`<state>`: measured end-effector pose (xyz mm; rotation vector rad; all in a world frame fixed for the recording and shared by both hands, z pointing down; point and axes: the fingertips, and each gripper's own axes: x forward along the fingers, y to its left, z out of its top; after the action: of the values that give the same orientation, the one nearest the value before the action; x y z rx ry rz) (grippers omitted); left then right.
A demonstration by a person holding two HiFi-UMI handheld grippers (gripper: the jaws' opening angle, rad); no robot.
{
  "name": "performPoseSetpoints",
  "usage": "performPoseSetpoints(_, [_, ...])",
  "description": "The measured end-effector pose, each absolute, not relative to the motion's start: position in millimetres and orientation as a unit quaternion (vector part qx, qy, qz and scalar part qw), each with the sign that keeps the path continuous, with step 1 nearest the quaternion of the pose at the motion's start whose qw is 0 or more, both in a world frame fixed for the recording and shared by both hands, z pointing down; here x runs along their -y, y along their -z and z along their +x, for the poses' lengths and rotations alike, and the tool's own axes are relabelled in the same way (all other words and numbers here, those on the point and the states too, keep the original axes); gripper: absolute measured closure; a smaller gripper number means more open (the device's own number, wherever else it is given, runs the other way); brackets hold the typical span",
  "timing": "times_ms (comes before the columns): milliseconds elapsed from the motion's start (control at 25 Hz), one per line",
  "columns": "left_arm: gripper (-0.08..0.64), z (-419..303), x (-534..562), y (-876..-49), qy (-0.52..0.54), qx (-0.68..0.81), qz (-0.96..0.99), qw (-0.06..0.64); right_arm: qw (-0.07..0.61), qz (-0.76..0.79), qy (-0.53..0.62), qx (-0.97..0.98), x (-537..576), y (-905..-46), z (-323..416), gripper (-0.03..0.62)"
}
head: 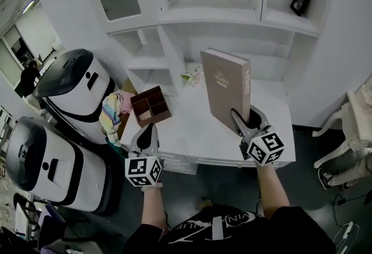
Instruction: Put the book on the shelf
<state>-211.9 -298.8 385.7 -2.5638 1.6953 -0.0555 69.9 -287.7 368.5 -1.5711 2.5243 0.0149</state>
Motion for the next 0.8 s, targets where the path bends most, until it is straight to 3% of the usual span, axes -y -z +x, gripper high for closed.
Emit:
performPoseSetpoints(320, [0.56, -205, 344, -373, 0.0, -0.517, -0.855, 0.034, 0.094, -0.528, -0.084, -0.84, 321, -297, 65, 0.416])
performPoseSetpoints(800, [0.56, -201, 380, -353, -0.013, -0.501, -0.864, 0.044, 0.054, -0.505, -0.228, -0.831, 362, -171, 59, 0.416])
